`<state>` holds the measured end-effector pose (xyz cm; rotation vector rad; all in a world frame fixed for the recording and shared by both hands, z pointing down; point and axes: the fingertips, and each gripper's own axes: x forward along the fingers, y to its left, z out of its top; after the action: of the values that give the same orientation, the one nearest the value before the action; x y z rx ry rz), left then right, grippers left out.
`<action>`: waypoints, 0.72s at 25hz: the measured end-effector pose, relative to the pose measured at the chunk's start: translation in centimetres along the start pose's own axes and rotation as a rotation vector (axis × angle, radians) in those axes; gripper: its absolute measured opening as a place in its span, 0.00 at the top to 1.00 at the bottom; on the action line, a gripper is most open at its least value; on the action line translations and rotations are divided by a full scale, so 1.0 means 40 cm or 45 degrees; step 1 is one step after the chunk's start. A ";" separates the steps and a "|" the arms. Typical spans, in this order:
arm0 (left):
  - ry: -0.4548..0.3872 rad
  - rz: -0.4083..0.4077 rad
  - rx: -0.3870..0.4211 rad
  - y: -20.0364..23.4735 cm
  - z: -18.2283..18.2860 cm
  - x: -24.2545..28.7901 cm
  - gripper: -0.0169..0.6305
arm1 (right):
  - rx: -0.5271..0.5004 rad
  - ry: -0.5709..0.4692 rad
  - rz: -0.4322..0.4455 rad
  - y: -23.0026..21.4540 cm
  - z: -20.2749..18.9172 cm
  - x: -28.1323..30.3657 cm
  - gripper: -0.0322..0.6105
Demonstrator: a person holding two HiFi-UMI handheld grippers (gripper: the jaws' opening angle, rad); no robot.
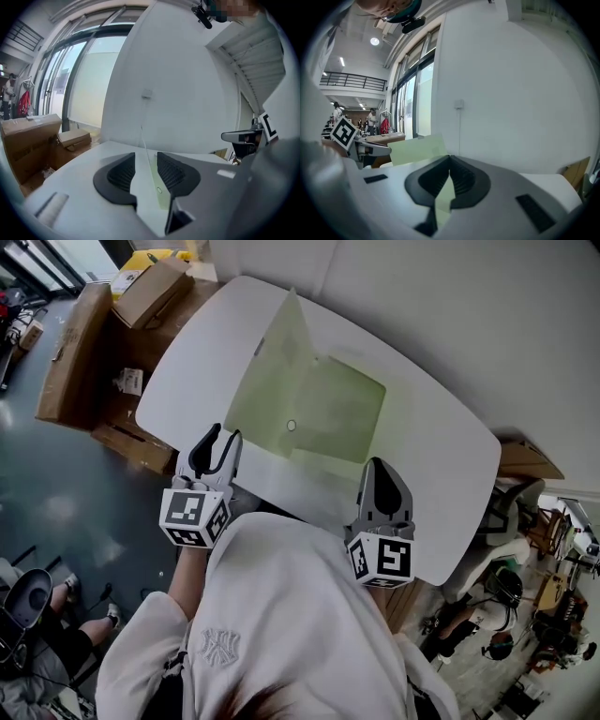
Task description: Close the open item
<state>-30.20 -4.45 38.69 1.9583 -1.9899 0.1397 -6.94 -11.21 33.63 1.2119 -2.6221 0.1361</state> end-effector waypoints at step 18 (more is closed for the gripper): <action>0.017 -0.015 -0.045 -0.002 0.015 0.058 0.95 | 0.025 0.008 -0.114 -0.051 -0.018 -0.029 0.94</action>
<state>-30.19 -6.83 38.84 1.9421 -1.9585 0.1131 -4.54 -11.55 33.99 1.3310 -2.5612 0.1496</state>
